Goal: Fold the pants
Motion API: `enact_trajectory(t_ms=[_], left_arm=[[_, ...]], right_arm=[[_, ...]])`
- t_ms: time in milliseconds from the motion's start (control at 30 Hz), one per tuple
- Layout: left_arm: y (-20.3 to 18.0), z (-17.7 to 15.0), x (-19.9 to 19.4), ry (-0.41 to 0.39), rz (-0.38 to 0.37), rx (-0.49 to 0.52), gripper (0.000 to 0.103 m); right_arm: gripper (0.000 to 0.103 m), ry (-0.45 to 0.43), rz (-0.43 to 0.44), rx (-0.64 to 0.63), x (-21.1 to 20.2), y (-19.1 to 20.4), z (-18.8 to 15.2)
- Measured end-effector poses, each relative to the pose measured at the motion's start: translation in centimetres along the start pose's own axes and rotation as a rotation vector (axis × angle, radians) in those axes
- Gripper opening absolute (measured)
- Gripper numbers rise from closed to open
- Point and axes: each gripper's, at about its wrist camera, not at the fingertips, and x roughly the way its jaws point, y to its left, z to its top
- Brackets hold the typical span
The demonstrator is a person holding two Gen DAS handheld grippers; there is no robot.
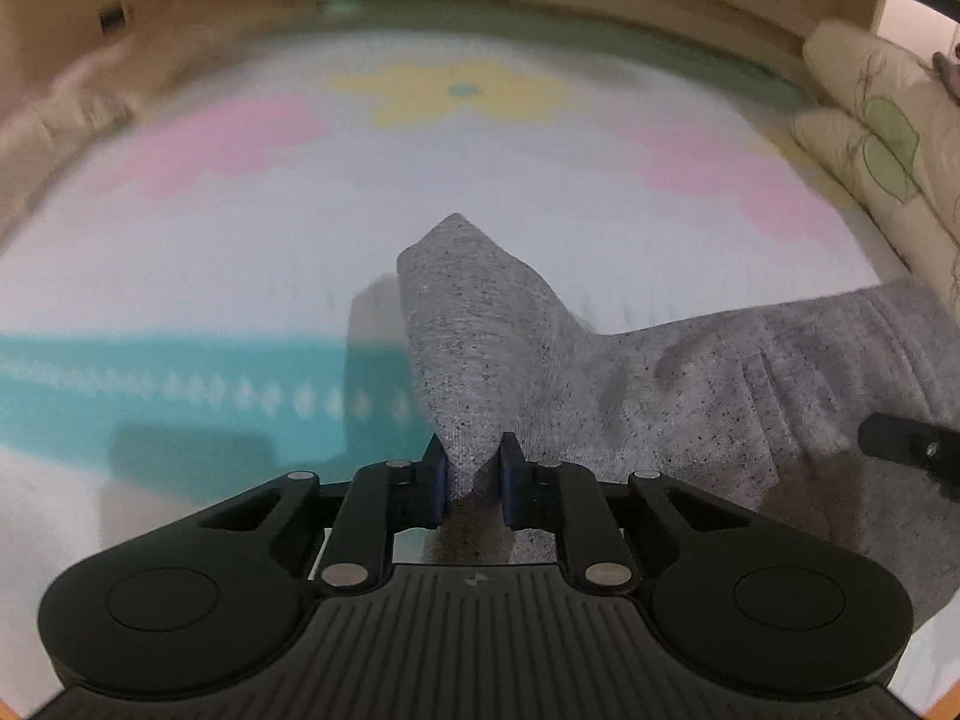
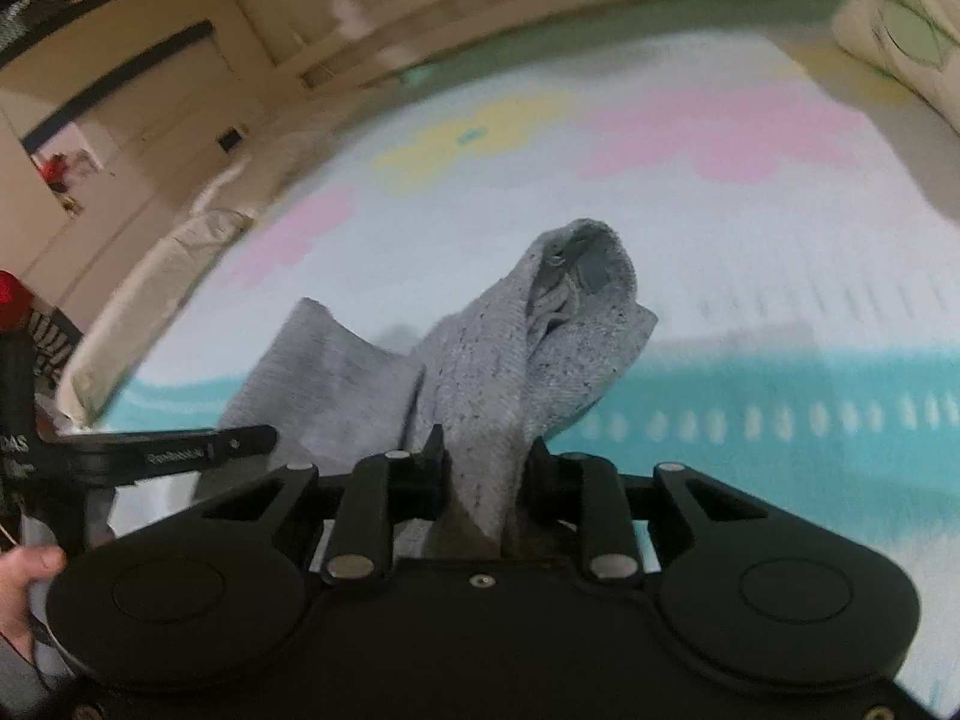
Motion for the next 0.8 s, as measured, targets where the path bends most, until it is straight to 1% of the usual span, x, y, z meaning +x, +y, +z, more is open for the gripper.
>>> enact_trajectory(t_ms=[67, 100, 133, 233, 333, 400, 467, 500, 533, 567, 600, 633, 667, 733, 800], left_arm=[[-0.2, 1.3, -1.4, -0.069, 0.045, 0.037, 0.016], [0.0, 2.4, -1.7, -0.094, 0.055, 0.040, 0.016], [0.3, 3.3, -1.5, -0.099, 0.058, 0.034, 0.016], [2.2, 6.0, 0.4, -0.079, 0.046, -0.025, 0.016], [3.5, 7.3, 3.8, -0.035, 0.038, -0.072, 0.016], [4.3, 7.1, 5.1, 0.006, 0.042, -0.081, 0.017], [4.7, 6.4, 7.1, 0.067, 0.067, -0.068, 0.018], [4.6, 5.9, 7.8, 0.086, 0.101, -0.056, 0.024], [4.4, 5.4, 8.5, 0.095, 0.132, -0.036, 0.032], [4.3, 5.0, 8.6, 0.084, 0.144, -0.017, 0.033], [4.1, 4.8, 8.5, 0.071, 0.152, -0.006, 0.035], [3.9, 4.8, 8.2, 0.063, 0.163, 0.003, 0.036], [3.8, 5.0, 8.0, 0.063, 0.172, 0.014, 0.036], [3.3, 5.0, 7.2, 0.065, 0.197, 0.036, 0.036], [3.5, 5.0, 6.3, 0.055, 0.236, 0.028, 0.036]], right_arm=[[0.035, -0.047, 0.016, -0.025, 0.0, 0.9, 1.6], [0.035, -0.069, 0.028, -0.033, 0.3, 1.3, 2.6], [0.035, -0.077, 0.033, -0.038, 0.7, 1.5, 3.4], [0.035, -0.074, 0.033, -0.026, 3.0, 1.1, 5.8], [0.035, -0.041, 0.024, -0.009, 6.6, 0.2, 6.9], [0.035, -0.005, 0.003, -0.013, 9.1, -0.5, 6.9], [0.036, 0.051, -0.038, -0.025, 11.8, -1.2, 6.3], [0.037, 0.073, -0.076, -0.041, 12.8, -1.5, 5.8], [0.042, 0.086, -0.105, -0.057, 13.4, -1.8, 5.4], [0.049, 0.087, -0.119, -0.053, 13.8, -2.2, 4.9], [0.052, 0.081, -0.122, -0.035, 13.7, -2.5, 4.7], [0.057, 0.072, -0.127, -0.012, 13.6, -2.8, 4.5], [0.059, 0.064, -0.134, -0.002, 13.3, -2.9, 4.5], [0.060, 0.046, -0.168, -0.017, 12.5, -2.6, 4.4], [0.061, 0.018, -0.210, -0.032, 11.5, -2.2, 4.6]])
